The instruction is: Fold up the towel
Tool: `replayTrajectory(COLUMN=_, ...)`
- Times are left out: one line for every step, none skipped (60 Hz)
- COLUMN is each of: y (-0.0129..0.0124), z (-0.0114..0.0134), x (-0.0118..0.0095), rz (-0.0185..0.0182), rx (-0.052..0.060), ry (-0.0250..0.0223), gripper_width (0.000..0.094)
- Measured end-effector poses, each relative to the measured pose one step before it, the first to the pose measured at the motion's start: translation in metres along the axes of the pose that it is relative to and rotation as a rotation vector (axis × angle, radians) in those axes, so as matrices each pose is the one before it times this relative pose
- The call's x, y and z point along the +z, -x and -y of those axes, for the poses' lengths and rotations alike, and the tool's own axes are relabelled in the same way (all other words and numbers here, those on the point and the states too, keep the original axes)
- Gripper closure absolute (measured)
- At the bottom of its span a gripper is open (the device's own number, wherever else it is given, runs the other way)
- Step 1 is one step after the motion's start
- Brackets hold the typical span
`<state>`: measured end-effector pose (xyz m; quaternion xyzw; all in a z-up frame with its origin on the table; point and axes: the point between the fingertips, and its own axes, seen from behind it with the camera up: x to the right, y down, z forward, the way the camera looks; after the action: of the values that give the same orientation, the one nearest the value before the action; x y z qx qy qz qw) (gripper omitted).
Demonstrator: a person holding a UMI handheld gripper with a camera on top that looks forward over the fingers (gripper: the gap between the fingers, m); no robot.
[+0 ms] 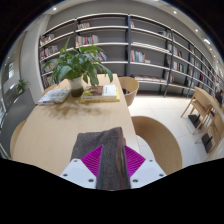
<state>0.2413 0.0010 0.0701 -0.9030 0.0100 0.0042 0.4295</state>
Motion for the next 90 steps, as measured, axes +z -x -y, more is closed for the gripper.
replayTrajectory(y=-0.00191, z=-0.00489, x=0.00326, rz=0.00175, rx=0.0041, ry=0.0121, gripper_width=0.0557)
replayTrajectory(y=-0.00098, z=-0.00484, x=0.00237, rz=0.0033, rx=0.0017, ry=0.01151, gripper_width=0.0516)
replayTrajectory(y=-0.00273, z=-0.00549, x=-0.00012, rz=0.00486, rx=-0.0017, ry=0.01071, gripper_width=0.0474)
replayTrajectory(y=0.00131, z=-0.00396, x=0.00092, rz=0.00512, rx=-0.0022, ry=0.00704, gripper_width=0.0438)
replayTrajectory(y=0.00081, z=-0.00217, x=0.00009, rz=0.00477, rx=-0.0019, ry=0.00648, gripper_width=0.0411)
replayTrajectory(y=0.00182, z=-0.00133, x=-0.0011, rz=0.00677, rx=-0.0019, ry=0.00255, gripper_width=0.0391)
replayTrajectory(y=0.00216, z=-0.00018, x=-0.00221, rz=0.00658, rx=-0.0016, ry=-0.00065, gripper_width=0.0381)
replayTrajectory(y=0.00189, z=0.00044, x=-0.00286, rz=0.0041, rx=-0.0019, ry=-0.00262, gripper_width=0.0373)
replayTrajectory(y=0.00105, z=0.0016, x=-0.00365, rz=0.00174, rx=-0.0029, ry=-0.00199, gripper_width=0.037)
replayTrajectory(y=0.00153, z=-0.00062, x=-0.00542, rz=-0.00146, rx=-0.0057, ry=-0.00544, gripper_width=0.0369)
replayTrajectory(y=0.00064, z=0.00131, x=-0.00586, rz=-0.00248, rx=-0.006, ry=-0.00686, gripper_width=0.0369)
replayTrajectory(y=0.00036, z=0.0032, x=-0.00635, rz=-0.0044, rx=-0.0062, ry=-0.00919, gripper_width=0.0365)
replayTrajectory(y=0.00044, z=0.00411, x=-0.00677, rz=-0.00547, rx=-0.0053, ry=-0.01171, gripper_width=0.0364)
replayTrajectory(y=0.00041, z=0.00458, x=-0.00743, rz=-0.00624, rx=-0.0037, ry=-0.01281, gripper_width=0.0357)
replayTrajectory(y=0.00075, z=0.00491, x=-0.00797, rz=-0.00575, rx=-0.0024, ry=-0.01256, gripper_width=0.0346)
replayTrajectory(y=0.00053, z=0.00797, x=-0.01022, rz=-0.00301, rx=-0.0032, ry=-0.0086, gripper_width=0.0337)
replayTrajectory(y=0.0026, z=0.00365, x=-0.00485, rz=-0.00494, rx=-0.0042, ry=-0.01324, gripper_width=0.0323)
replayTrajectory(y=0.00149, z=0.00442, x=-0.00884, rz=-0.00431, rx=-0.0032, ry=-0.01116, gripper_width=0.031)
replayTrajectory(y=0.00136, z=0.00508, x=-0.00975, rz=-0.00488, rx=-0.0024, ry=-0.01232, gripper_width=0.0297)
replayTrajectory(y=0.00146, z=0.00612, x=-0.0095, rz=-0.00596, rx=-0.0015, ry=-0.0157, gripper_width=0.0285)
replayTrajectory(y=0.00136, z=0.00664, x=-0.00975, rz=-0.00757, rx=-0.0004, ry=-0.01802, gripper_width=0.0274)
replayTrajectory(y=0.00054, z=0.00821, x=-0.01345, rz=-0.00714, rx=0.0004, ry=-0.01817, gripper_width=0.0266)
replayTrajectory(y=0.00188, z=0.00626, x=-0.00994, rz=-0.00807, rx=0.001, ry=-0.01832, gripper_width=0.0259)
replayTrajectory(y=0.00253, z=0.0059, x=-0.00922, rz=-0.00669, rx=0.0002, ry=-0.01347, gripper_width=0.0252)
replayTrajectory(y=0.00293, z=0.00425, x=-0.01046, rz=-0.0067, rx=0.0009, ry=-0.01232, gripper_width=0.0245)
replayTrajectory(y=0.00303, z=0.00415, x=-0.01018, rz=-0.00522, rx=0.0011, ry=-0.01165, gripper_width=0.0237)
replayTrajectory(y=0.00365, z=0.00416, x=-0.01014, rz=-0.00487, rx=0.0022, ry=-0.01168, gripper_width=0.0229)
replayTrajectory(y=0.00379, z=0.00383, x=-0.01021, rz=-0.00418, rx=0.0027, ry=-0.01197, gripper_width=0.0223)
replayTrajectory(y=-0.00153, z=0.00416, x=-0.0124, rz=-0.00059, rx=0.0026, ry=-0.01338, gripper_width=0.0215)
replayTrajectory(y=0.00599, z=0.00342, x=-0.00702, rz=-0.00261, rx=0.0015, ry=-0.0115, gripper_width=0.021)
replayTrajectory(y=0.00494, z=0.00311, x=-0.00969, rz=-0.00157, rx=0.0017, ry=-0.01311, gripper_width=0.0209)
replayTrajectory(y=0.00488, z=0.00251, x=-0.00927, rz=-0.00109, rx=0.0019, ry=-0.01287, gripper_width=0.0209)
replayTrajectory(y=0.00539, z=0.00195, x=-0.0088, rz=-0.00049, rx=0.0018, ry=-0.01035, gripper_width=0.0208)
replayTrajectory(y=0.00547, z=0.00075, x=-0.00861, rz=0.00017, rx=0.0007, ry=-0.00721, gripper_width=0.0211)
replayTrajectory(y=0.00564, z=0.00015, x=-0.0085, rz=0.00136, rx=-0.0007, ry=-0.00638, gripper_width=0.0209)
replayTrajectory(y=0.00562, z=-0.00022, x=-0.00806, rz=0.0011, rx=-0.0013, ry=-0.00688, gripper_width=0.0207)
replayTrajectory(y=0.00196, z=-0.00108, x=-0.01292, rz=0.0011, rx=0.0001, ry=-0.00862, gripper_width=0.0202)
replayTrajectory(y=0.00455, z=0.00004, x=-0.00735, rz=-0.00038, rx=0.0011, ry=-0.00719, gripper_width=0.0199)
replayTrajectory(y=0.00341, z=0.00143, x=-0.00485, rz=-0.00031, rx=0.003, ry=-0.00452, gripper_width=0.0194)
replayTrajectory(y=0.0049, z=-0.00164, x=-0.00627, rz=0.00109, rx=0.0032, ry=-0.0024, gripper_width=0.0193)
replayTrajectory(y=0.00477, z=-0.0022, x=-0.00615, rz=0.00221, rx=0.0029, ry=-0.00081, gripper_width=0.0193)
replayTrajectory(y=0.00462, z=-0.00253, x=-0.00608, rz=0.00155, rx=0.0031, ry=-0.00084, gripper_width=0.0193)
replayTrajectory(y=0.00423, z=-0.00287, x=-0.00555, rz=0.00088, rx=0.0029, ry=-0.00096, gripper_width=0.0192)
replayTrajectory(y=0.00379, z=-0.003, x=-0.00516, rz=-0.00021, rx=0.0022, ry=-0.00019, gripper_width=0.0192)
replayTrajectory(y=0.00335, z=-0.00375, x=-0.0049, rz=-0.00005, rx=0.0016, ry=0.00247, gripper_width=0.0195)
replayTrajectory(y=0.0034, z=-0.00458, x=-0.00478, rz=0.00047, rx=0.0019, ry=0.00562, gripper_width=0.0195)
replayTrajectory(y=0.00298, z=-0.00968, x=-0.00942, rz=0.001, rx=0.0031, ry=0.00575, gripper_width=0.0192)
replayTrajectory(y=0.00299, z=-0.00424, x=-0.00359, rz=0.00161, rx=0.0022, ry=0.00933, gripper_width=0.0191)
replayTrajectory(y=0.00306, z=-0.00406, x=-0.00369, rz=0.00211, rx=0.0001, ry=0.00927, gripper_width=0.0192)
replayTrajectory(y=0.00309, z=-0.00421, x=-0.00391, rz=0.00258, rx=-0.0029, ry=0.00894, gripper_width=0.0192)
replayTrajectory(y=0.00264, z=-0.00425, x=-0.00391, rz=0.00244, rx=-0.0049, ry=0.00723, gripper_width=0.0192)
replayTrajectory(y=0.00253, z=-0.00811, x=-0.00826, rz=0.00037, rx=-0.005, ry=0.00309, gripper_width=0.0192)
replayTrajectory(y=0.00173, z=-0.00377, x=-0.00342, rz=0.00009, rx=-0.0059, ry=0.00512, gripper_width=0.0192)
replayTrajectory(y=0.00155, z=-0.00408, x=-0.00366, rz=-0.0008, rx=-0.0063, ry=0.005, gripper_width=0.0191)
replayTrajectory(y=0.00157, z=-0.00437, x=-0.00355, rz=-0.0004, rx=-0.0057, ry=0.00471, gripper_width=0.0192)
replayTrajectory(y=0.0013, z=-0.00435, x=-0.00299, rz=-0.00006, rx=-0.004, ry=0.00442, gripper_width=0.0191)
replayTrajectory(y=0.00132, z=-0.00428, x=-0.00276, rz=0.00072, rx=-0.0025, ry=0.00487, gripper_width=0.0192)
replayTrajectory(y=0.00147, z=-0.00431, x=-0.00242, rz=0.00157, rx=-0.0017, ry=0.00512, gripper_width=0.0192)
replayTrajectory(y=0.0031, z=-0.00623, x=0.00098, rz=0.00238, rx=-0.0003, ry=0.00447, gripper_width=0.0194)
replayTrajectory(y=0.00083, z=-0.0054, x=-0.00518, rz=0.0027, rx=0.0003, ry=0.00358, gripper_width=0.0194)
replayTrajectory(y=0.00129, z=-0.00274, x=-0.00229, rz=0.00155, rx=0.0011, ry=0.00224, gripper_width=0.0192)
replayTrajectory(y=0.00127, z=-0.00261, x=-0.00179, rz=0.00129, rx=0.0015, ry=0.00064, gripper_width=0.0193)
replayTrajectory(y=0.00073, z=-0.00307, x=-0.00237, rz=0.00161, rx=0.0015, ry=0.00177, gripper_width=0.0192)
replayTrajectory(y=0.0013, z=-0.00358, x=-0.0016, rz=0.0028, rx=0.0026, ry=0.00484, gripper_width=0.0194)
replayTrajectory(y=0.00152, z=-0.00391, x=-0.00179, rz=0.00409, rx=0.0033, ry=0.00751, gripper_width=0.0193)
replayTrajectory(y=0.00144, z=-0.00172, x=0.00146, rz=0.00406, rx=0.0019, ry=0.0065, gripper_width=0.0193)
replayTrajectory(y=0.00147, z=-0.00396, x=-0.00236, rz=0.00229, rx=0.0007, ry=0.00239, gripper_width=0.0196)
replayTrajectory(y=0.00092, z=-0.00236, x=-0.00224, rz=0.00015, rx=-0.0009, ry=-0.0009, gripper_width=0.0193)
replayTrajectory(y=0.00049, z=-0.00172, x=-0.00067, rz=-0.00199, rx=0.0, ry=-0.00153, gripper_width=0.0193)
replayTrajectory(y=-0.00022, z=-0.00177, x=-0.00042, rz=-0.00325, rx=0.0011, ry=0.00037, gripper_width=0.0192)
replayTrajectory(y=-0.00025, z=-0.00196, x=-0.00034, rz=-0.00347, rx=0.0017, ry=0.00346, gripper_width=0.0193)
replayTrajectory(y=-0.00046, z=-0.00253, x=-0.00037, rz=-0.00277, rx=0.0022, ry=0.00494, gripper_width=0.0193)
replayTrajectory(y=-0.00023, z=-0.00241, x=-0.00062, rz=-0.00263, rx=0.0022, ry=0.00458, gripper_width=0.0193)
replayTrajectory(y=-0.00188, z=-0.00118, x=-0.00155, rz=-0.00158, rx=0.0018, ry=0.00286, gripper_width=0.019)
replayTrajectory(y=0.00093, z=-0.00039, x=-0.00051, rz=-0.00211, rx=0.0003, ry=-0.00062, gripper_width=0.0192)
replayTrajectory(y=0.0003, z=-0.00098, x=-0.00091, rz=-0.00072, rx=0.0003, ry=-0.00065, gripper_width=0.0191)
replayTrajectory(y=0.00041, z=-0.00071, x=-0.00082, rz=0.00085, rx=0.0005, ry=0.00139, gripper_width=0.0192)
replayTrajectory(y=0.00082, z=-0.00121, x=-0.00088, rz=0.00136, rx=0.0012, ry=0.00143, gripper_width=0.0194)
replayTrajectory(y=0.0006, z=-0.00077, x=-0.00068, rz=0.00092, rx=0.001, ry=0.00011, gripper_width=0.0192)
replayTrajectory(y=0.00032, z=-0.00037, x=-0.00087, rz=0.00035, rx=0.001, ry=-0.00146, gripper_width=0.0192)
replayTrajectory(y=-0.00089, z=0.00153, x=-0.00019, rz=0.00066, rx=0.0006, ry=-0.00057, gripper_width=0.0193)
replayTrajectory(y=-0.0001, z=-0.00085, x=-0.00052, rz=0.00041, rx=0.0012, ry=0.00027, gripper_width=0.0192)
replayTrajectory(y=-0.00028, z=-0.001, x=-0.00042, rz=0.00006, rx=0.0019, ry=0.0013, gripper_width=0.0192)
replayTrajectory(y=-0.00057, z=-0.00115, x=-0.00043, rz=-0.00077, rx=0.0022, ry=0.00187, gripper_width=0.0192)
replayTrajectory(y=-0.00076, z=-0.00102, x=-0.00032, rz=-0.0021, rx=0.0021, ry=0.00128, gripper_width=0.0192)
replayTrajectory(y=-0.00061, z=-0.00065, x=-0.00038, rz=-0.00293, rx=0.001, ry=0.00031, gripper_width=0.0193)
replayTrajectory(y=-0.00084, z=-0.00037, x=-0.00053, rz=-0.00258, rx=0.0, ry=-0.00043, gripper_width=0.0192)
replayTrajectory(y=-0.0004, z=-0.00022, x=-0.00003, rz=-0.00184, rx=-0.0006, ry=-0.00076, gripper_width=0.0192)
replayTrajectory(y=-0.00084, z=-0.00022, x=-0.00045, rz=-0.00135, rx=-0.0014, ry=-0.00007, gripper_width=0.0194)
replayTrajectory(y=-0.00042, z=-0.00033, x=-0.00044, rz=-0.00079, rx=-0.0011, ry=0.00061, gripper_width=0.0193)
